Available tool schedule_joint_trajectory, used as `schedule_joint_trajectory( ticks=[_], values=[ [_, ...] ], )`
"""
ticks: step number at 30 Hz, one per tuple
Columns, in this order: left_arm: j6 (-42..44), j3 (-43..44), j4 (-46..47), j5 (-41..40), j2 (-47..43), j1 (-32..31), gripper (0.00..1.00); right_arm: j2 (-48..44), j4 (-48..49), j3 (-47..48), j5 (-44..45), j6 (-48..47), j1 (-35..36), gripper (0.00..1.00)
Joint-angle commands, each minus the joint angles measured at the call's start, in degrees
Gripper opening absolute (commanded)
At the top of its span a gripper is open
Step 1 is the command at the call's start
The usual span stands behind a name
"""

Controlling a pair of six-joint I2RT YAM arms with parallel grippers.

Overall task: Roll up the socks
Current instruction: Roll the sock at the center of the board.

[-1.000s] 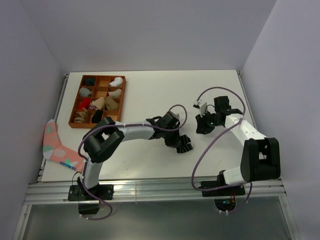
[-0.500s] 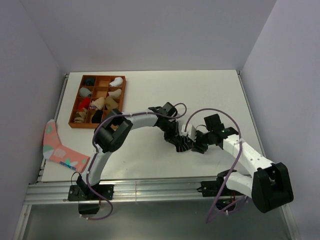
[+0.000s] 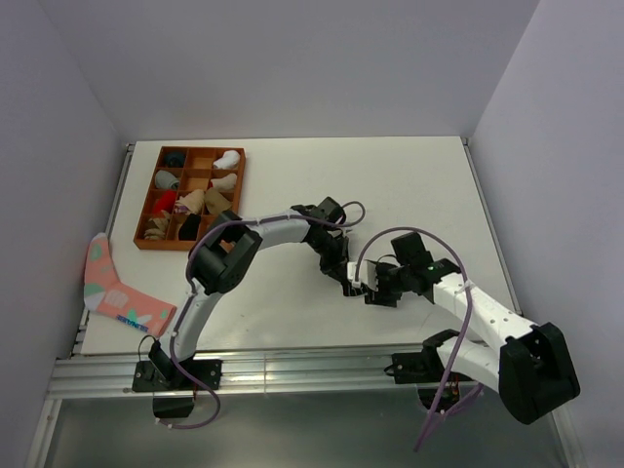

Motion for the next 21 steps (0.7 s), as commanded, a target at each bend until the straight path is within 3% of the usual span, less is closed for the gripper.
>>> schedule_joint_trajectory(
  ticks=[1, 12, 17, 21],
  values=[
    [6.8, -2.4, -10.8, -15.8, 7.6, 0.6, 0.00, -2.6, 3.5, -1.7, 0.2, -2.4, 1.6, 0.63],
    [7.5, -0.9, -11.4, -15.2, 8.8, 1.2, 0.00, 2.3, 9.1, -2.1, 5.0, -1.5, 6.9, 0.63],
    [7.7, -1.6, -11.0, -14.8, 8.4, 1.7, 0.00, 5.1, 10.0, -1.3, 5.7, -1.0, 7.1, 0.57],
    [7.7, -2.4, -9.7, -13.8, 7.7, 1.9, 0.01, 7.2, 10.1, -0.3, 6.2, 0.6, 7.1, 0.47]
  ],
)
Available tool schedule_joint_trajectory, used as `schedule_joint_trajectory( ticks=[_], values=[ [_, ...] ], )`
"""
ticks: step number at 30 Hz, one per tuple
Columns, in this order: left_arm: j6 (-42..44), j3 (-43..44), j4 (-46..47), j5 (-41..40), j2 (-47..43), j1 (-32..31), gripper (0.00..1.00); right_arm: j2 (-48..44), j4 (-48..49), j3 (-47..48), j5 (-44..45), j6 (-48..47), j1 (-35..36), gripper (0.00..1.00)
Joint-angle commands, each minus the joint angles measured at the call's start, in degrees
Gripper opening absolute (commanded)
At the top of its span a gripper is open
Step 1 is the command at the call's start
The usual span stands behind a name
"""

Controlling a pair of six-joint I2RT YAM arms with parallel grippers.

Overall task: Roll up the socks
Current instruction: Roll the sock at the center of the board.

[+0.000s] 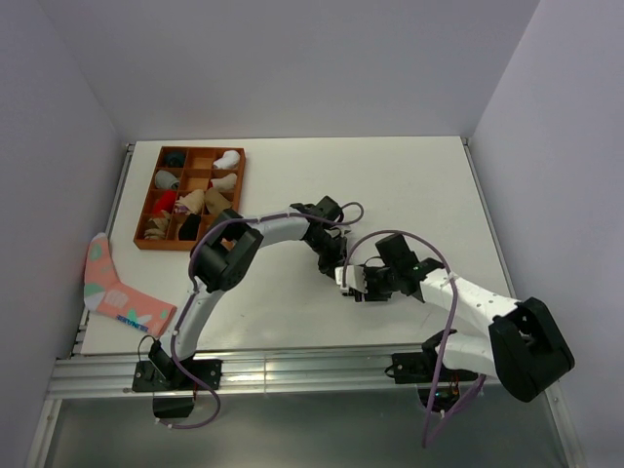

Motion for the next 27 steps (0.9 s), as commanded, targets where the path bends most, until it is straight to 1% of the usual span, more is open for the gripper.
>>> schedule_joint_trajectory(
  ticks=[1, 6, 7, 9, 10, 12, 13, 14, 15, 17, 18, 20, 22, 23, 24, 25, 27],
  values=[
    [6.0, -5.4, -5.8, -16.6, 5.3, 0.9, 0.01, 2.0, 0.9, 2.3, 1.4, 2.2, 0.4, 0.45],
    [5.1, -7.5, -3.6, -15.7, 3.8, 1.0, 0.07, 4.8, -1.9, 4.8, 2.2, 4.2, 0.4, 0.34],
    [4.2, -8.8, -2.5, -15.7, 3.1, 1.1, 0.08, 5.2, -2.3, 5.4, 2.5, 5.0, 0.4, 0.29],
    [2.7, -10.6, -0.4, -15.8, 1.9, 1.3, 0.09, 6.2, -5.1, 6.4, 2.1, 5.2, 0.4, 0.25],
    [0.4, -13.1, 0.9, -15.5, 0.3, 1.6, 0.10, 6.6, -6.1, 7.6, 1.9, 5.5, 0.1, 0.23],
    [-2.1, -16.1, 5.7, -15.1, -1.6, 1.8, 0.10, 8.2, -9.6, 9.0, 1.2, 5.8, -0.1, 0.22],
    [-5.2, -19.1, 7.5, -15.2, -3.8, 2.0, 0.09, 8.9, -11.1, 10.6, 0.7, 5.7, -0.3, 0.21],
    [-6.7, -20.9, 11.6, -15.1, -5.1, 2.0, 0.10, 9.6, -12.6, 11.6, 0.0, 5.6, -0.4, 0.21],
    [-9.9, -22.7, 14.0, -15.0, -6.2, 1.9, 0.10, 11.0, -15.4, 13.3, -1.5, 5.6, -0.7, 0.20],
    [-13.0, -27.6, 17.8, -15.2, -9.6, 1.9, 0.11, 12.4, -17.9, 15.0, -3.2, 5.4, -1.4, 0.20],
    [-15.9, -30.7, 21.6, -15.1, -10.6, 1.9, 0.11, 14.2, -20.1, 16.7, -4.4, 5.4, -1.6, 0.20],
    [-19.1, -34.1, 26.4, -15.1, -13.9, 1.6, 0.12, 16.3, -22.1, 18.5, -5.6, 5.1, -2.1, 0.20],
    [-22.3, -37.8, 31.7, -16.2, -16.9, 1.0, 0.14, 19.4, -24.9, 20.8, -6.8, 4.8, -2.5, 0.20],
    [-23.0, -38.7, 33.2, -16.8, -17.9, 0.8, 0.17, 21.5, -26.5, 21.6, -7.4, 4.6, -2.7, 0.20],
    [-23.5, -39.5, 34.0, -17.6, -18.9, 0.5, 0.18, 22.5, -27.3, 22.3, -7.8, 4.4, -2.8, 0.19],
    [-23.7, -40.4, 36.1, -19.3, -20.4, 0.0, 0.22, 23.5, -28.2, 23.8, -8.3, 4.3, -2.9, 0.19],
    [-24.3, -41.5, 37.6, -20.5, -22.0, -0.6, 0.24, 26.5, -30.6, 26.3, -9.1, 3.9, -3.0, 0.19]
  ],
)
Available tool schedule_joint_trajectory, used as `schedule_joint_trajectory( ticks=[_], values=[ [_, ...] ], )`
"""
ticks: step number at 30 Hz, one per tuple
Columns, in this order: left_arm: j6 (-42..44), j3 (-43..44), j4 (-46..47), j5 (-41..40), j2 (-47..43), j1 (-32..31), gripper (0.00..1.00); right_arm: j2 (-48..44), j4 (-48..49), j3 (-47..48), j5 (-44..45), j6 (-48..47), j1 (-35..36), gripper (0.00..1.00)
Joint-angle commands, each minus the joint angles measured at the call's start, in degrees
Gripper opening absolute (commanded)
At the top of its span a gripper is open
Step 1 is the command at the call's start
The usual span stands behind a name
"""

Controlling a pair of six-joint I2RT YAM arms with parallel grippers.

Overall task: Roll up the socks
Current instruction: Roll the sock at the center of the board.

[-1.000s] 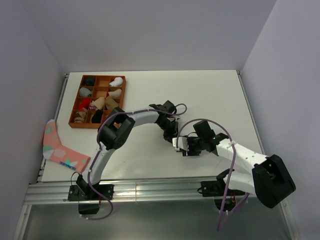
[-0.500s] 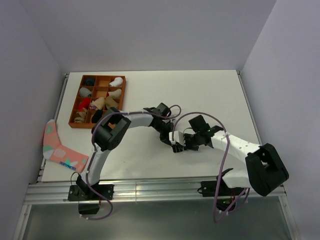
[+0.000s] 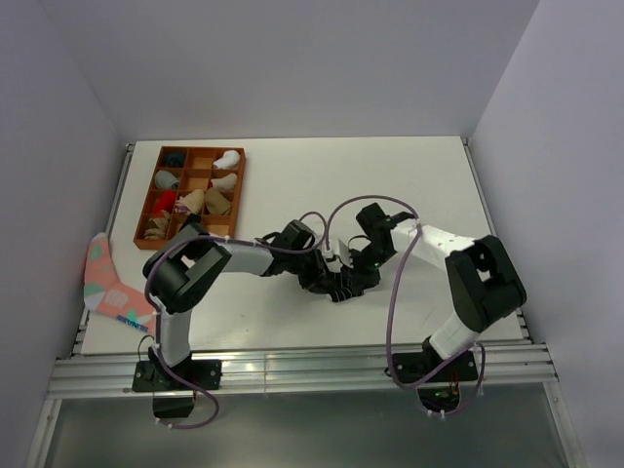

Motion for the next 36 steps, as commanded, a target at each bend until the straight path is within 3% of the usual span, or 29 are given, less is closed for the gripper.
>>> schedule_joint_trajectory(
  ticks=[1, 7, 17, 21, 25, 29, 36],
  values=[
    [-1.2, -3.9, 1.1, -12.1, -2.0, -1.4, 0.24, 3.7, -9.4, 4.2, 0.0, -1.2, -1.1, 0.19],
    [-1.5, -8.2, 5.7, -20.0, -7.8, -3.1, 0.32, 11.3, -15.2, 10.4, -2.5, -2.5, -1.7, 0.19],
    [1.6, -14.1, 9.0, -34.7, -16.7, -5.7, 0.36, 21.1, -23.0, 18.8, -5.9, -2.5, -3.7, 0.18],
    [7.0, -16.9, 12.3, -44.3, -20.9, -8.7, 0.39, 24.5, -25.9, 22.8, -6.4, -1.9, -5.3, 0.18],
    [16.7, -18.1, 20.0, -47.6, -21.7, -11.7, 0.41, 26.6, -26.7, 24.2, -5.7, -0.5, -6.2, 0.18],
    [30.0, -19.4, 28.9, -43.3, -21.1, -13.4, 0.43, 28.1, -27.6, 25.2, -5.4, 0.2, -6.4, 0.18],
    [42.0, -16.3, 31.2, -30.4, -18.6, -13.2, 0.45, 30.5, -28.3, 25.7, -5.3, 0.3, -6.7, 0.18]
  ],
)
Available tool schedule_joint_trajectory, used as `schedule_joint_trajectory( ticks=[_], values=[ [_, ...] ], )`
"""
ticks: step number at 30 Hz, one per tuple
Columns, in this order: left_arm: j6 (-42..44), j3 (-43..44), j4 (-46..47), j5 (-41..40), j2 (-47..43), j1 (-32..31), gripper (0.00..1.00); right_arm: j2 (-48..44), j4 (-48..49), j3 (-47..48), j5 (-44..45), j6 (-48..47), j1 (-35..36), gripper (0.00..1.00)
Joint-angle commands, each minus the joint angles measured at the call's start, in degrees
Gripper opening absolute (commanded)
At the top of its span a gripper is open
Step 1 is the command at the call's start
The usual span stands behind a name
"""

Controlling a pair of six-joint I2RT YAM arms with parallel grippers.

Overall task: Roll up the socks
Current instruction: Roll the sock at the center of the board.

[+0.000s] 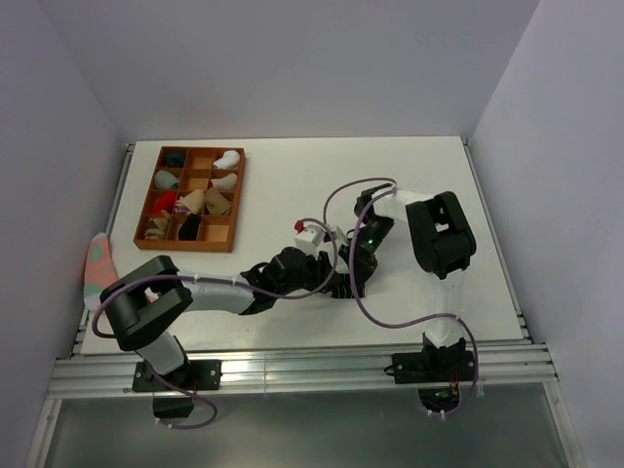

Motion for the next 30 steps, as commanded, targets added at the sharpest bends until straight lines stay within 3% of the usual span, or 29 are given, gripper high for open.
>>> schedule_joint_trajectory(
  ticks=[1, 5, 30],
  values=[
    [10.2, 3.1, 3.4, 8.5, 1.5, -0.1, 0.45, 2.0, 0.2, 0.7, 3.0, -0.4, -0.6, 0.17],
    [14.0, 7.5, -0.8, 14.6, 5.9, -0.1, 0.45, 2.9, -1.0, 1.7, 2.4, -0.8, -1.0, 0.17],
    [14.6, 7.7, -2.4, 17.7, 12.1, 2.7, 0.43, 4.1, -1.6, 3.5, 1.9, 0.1, -1.3, 0.18]
  ],
)
